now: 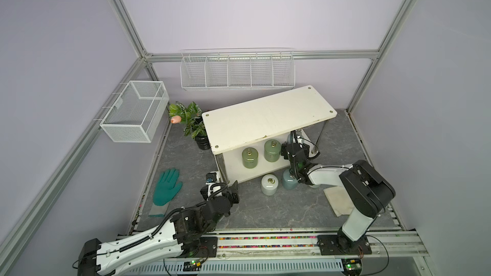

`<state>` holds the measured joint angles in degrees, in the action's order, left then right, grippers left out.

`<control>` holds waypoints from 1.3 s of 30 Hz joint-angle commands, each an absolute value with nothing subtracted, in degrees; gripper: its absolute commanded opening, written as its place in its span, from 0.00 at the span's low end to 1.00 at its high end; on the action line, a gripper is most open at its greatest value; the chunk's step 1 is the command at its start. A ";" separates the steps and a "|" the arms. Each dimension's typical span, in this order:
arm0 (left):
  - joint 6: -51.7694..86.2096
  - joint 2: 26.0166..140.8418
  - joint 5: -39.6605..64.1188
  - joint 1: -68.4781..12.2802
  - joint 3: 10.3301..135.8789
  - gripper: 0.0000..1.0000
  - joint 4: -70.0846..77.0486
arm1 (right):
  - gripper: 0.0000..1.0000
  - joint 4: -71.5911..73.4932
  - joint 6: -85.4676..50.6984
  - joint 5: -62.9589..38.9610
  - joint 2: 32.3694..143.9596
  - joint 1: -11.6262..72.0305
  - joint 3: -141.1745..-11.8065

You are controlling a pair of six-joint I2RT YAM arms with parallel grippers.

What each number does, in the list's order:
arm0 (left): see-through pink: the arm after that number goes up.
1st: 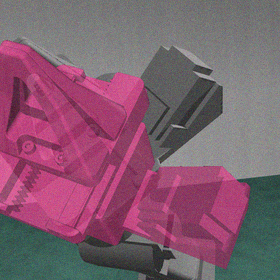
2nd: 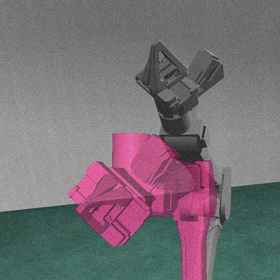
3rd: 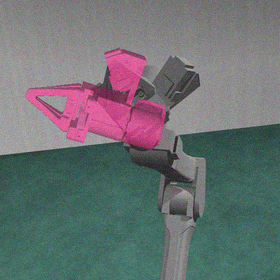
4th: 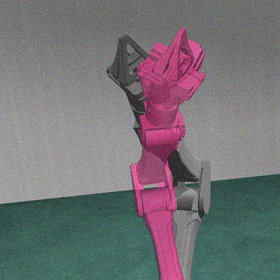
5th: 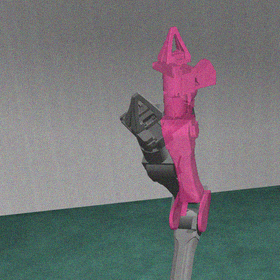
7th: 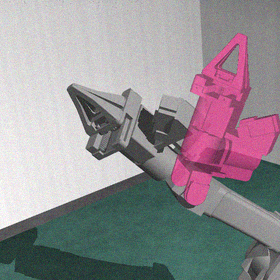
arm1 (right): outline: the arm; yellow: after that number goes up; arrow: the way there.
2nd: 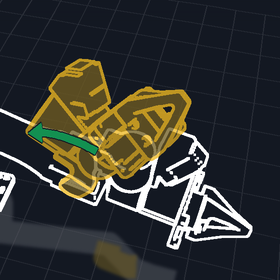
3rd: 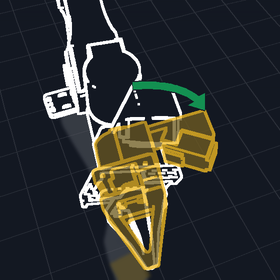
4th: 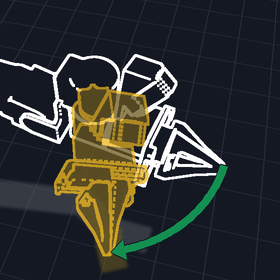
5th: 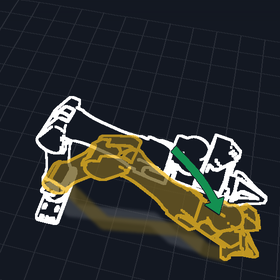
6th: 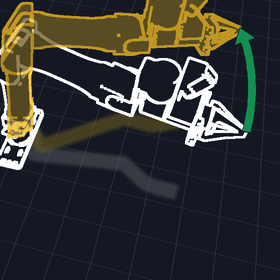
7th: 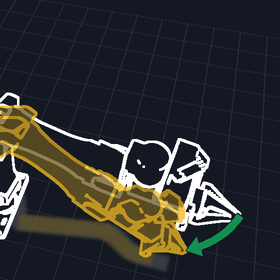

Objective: Remove the tea canisters from the shelf
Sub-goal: Pick up the tea canister from the shelf.

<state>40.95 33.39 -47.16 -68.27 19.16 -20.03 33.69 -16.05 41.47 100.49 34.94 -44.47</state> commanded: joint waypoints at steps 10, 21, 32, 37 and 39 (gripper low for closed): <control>42.26 31.82 -49.52 -68.33 17.93 1.00 -21.18 | 0.94 32.12 -15.95 42.56 101.33 34.54 -45.67; 42.36 31.77 -49.57 -68.30 17.93 1.00 -21.40 | 0.64 32.94 -15.78 41.79 100.82 34.46 -44.87; 42.16 31.90 -50.10 -68.31 18.10 1.00 -21.78 | 0.53 32.85 -14.68 41.07 98.09 34.49 -43.78; 41.92 31.90 -50.32 -68.38 18.10 1.00 -21.77 | 0.54 32.12 -13.48 40.79 94.96 34.49 -43.24; 41.76 31.86 -50.38 -68.38 18.06 1.00 -21.79 | 0.54 31.99 -13.18 40.57 93.79 34.50 -43.00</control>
<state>41.34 32.23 -48.64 -68.27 18.68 -20.49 30.02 -14.79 40.34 97.62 34.63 -43.38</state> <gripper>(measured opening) 0.996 0.817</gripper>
